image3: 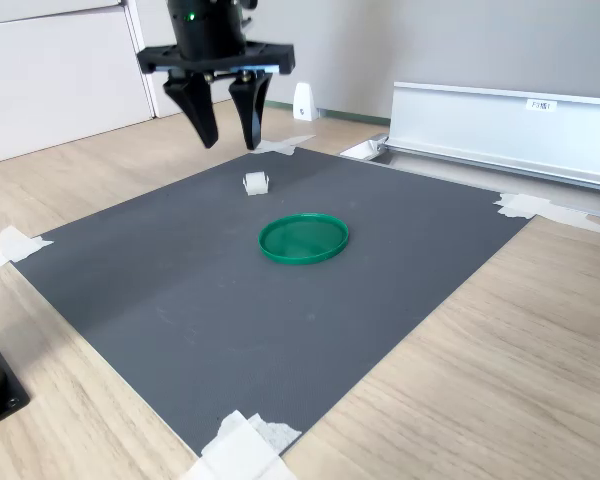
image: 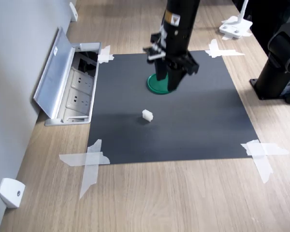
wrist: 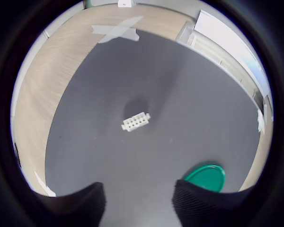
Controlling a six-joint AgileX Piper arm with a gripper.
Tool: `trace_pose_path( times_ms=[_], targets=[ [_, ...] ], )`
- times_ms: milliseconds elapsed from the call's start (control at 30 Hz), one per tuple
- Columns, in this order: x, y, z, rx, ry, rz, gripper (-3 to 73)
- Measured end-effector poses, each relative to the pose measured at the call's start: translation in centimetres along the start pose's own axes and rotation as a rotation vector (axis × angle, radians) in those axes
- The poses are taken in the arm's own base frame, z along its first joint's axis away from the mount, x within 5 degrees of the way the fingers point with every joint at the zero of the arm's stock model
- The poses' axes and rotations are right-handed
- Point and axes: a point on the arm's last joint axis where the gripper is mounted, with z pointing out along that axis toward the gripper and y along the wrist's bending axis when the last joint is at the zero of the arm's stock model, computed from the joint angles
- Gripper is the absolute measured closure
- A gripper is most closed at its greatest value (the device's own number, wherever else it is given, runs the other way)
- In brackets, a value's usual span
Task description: Grasp a white terminal and put it on the green lid.
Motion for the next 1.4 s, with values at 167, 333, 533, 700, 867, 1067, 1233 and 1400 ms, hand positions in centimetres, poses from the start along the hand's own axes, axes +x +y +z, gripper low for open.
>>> trace_pose_path(
  times_ms=[167,333,533,700,867,1067,1233,1400],
  targets=[
    [-1.4,1.5,1.4,0.005,-0.004,-0.023,-2.5],
    [-3.1,2.4,2.3,0.002,-0.017,-0.003,-2.9],
    [-3.8,1.9,3.7,0.046,0.015,0.033,-2.9],
    [-3.9,1.7,4.6,0.058,0.026,0.036,-2.9],
    [-4.0,1.7,5.6,0.057,0.039,0.038,-3.0],
    [-4.2,1.7,6.7,0.045,0.035,0.049,-3.0],
    [-4.4,2.0,6.9,0.017,0.017,0.083,-3.0],
    [-4.6,2.0,7.0,0.013,0.002,0.09,-2.3]
  ],
)
